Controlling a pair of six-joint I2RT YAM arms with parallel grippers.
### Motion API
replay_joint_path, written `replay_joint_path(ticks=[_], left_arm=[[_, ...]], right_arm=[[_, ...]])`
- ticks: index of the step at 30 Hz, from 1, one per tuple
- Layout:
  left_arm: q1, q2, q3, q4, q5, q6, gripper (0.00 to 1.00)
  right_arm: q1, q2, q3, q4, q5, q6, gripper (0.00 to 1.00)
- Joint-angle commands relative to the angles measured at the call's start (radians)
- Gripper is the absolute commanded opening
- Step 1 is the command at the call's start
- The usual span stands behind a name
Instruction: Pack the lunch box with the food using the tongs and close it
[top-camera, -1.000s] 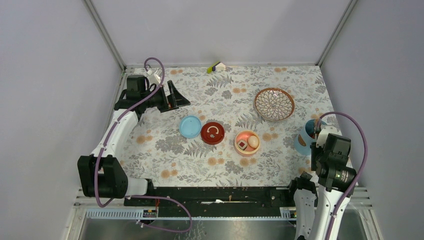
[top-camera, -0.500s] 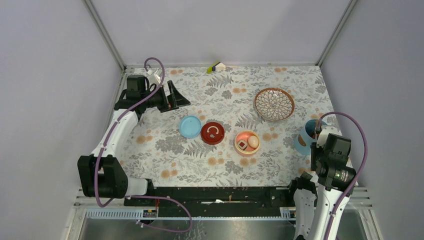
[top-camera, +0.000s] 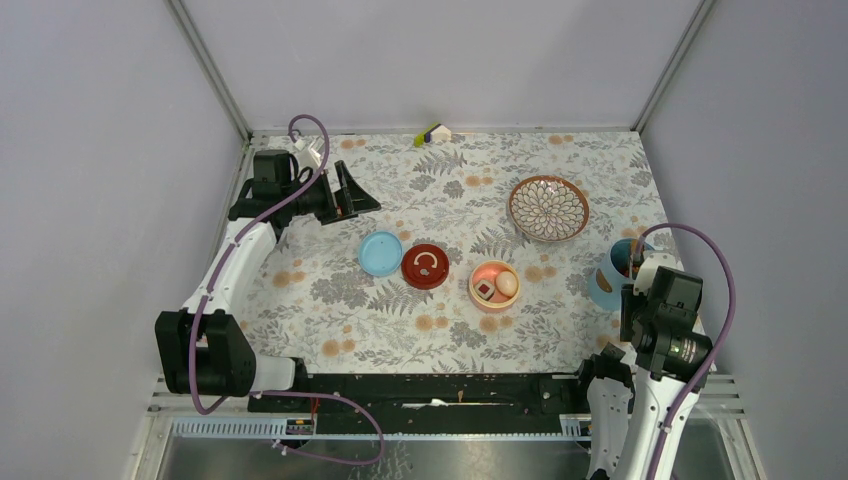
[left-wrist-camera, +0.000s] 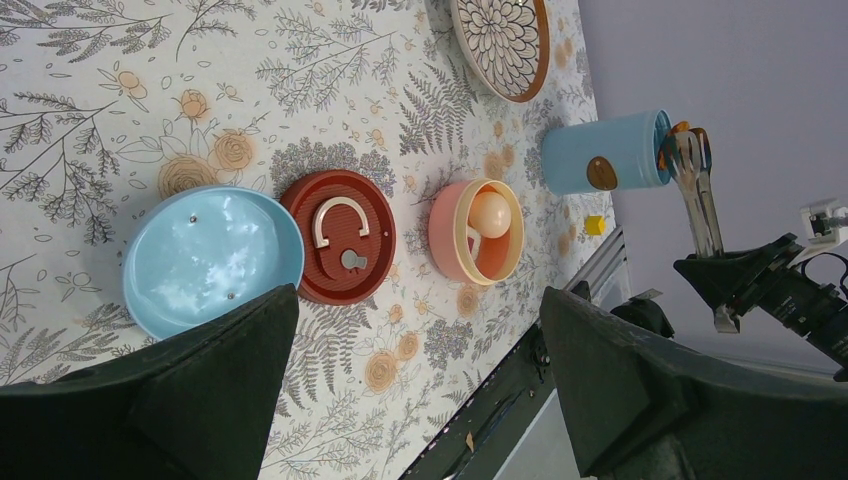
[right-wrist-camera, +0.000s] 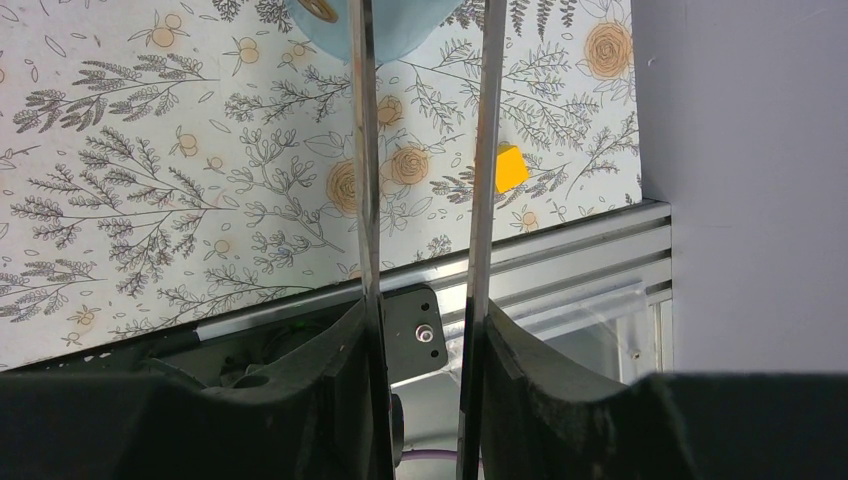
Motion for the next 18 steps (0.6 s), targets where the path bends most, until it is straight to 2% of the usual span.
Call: replay_joint_path(ticks=[1,13,18], left_arm=[[0.006,-0.008,0.004,0.046,0.031,-0.004,0.99],[0.006,-0.005,0.008,0.046,0.035,-0.007,0.99],[0.006,-0.003,0.011,0.047,0.037,-0.008,0.99]], right_arm=[[-0.009,0.016,0.046,0.007,-0.022,0.017,0.43],[-0.017,0.025,0.075,0.003,-0.052,0.019,0.45],[-0.017,0.086,0.165,0.021,-0.117,0.015,0.44]])
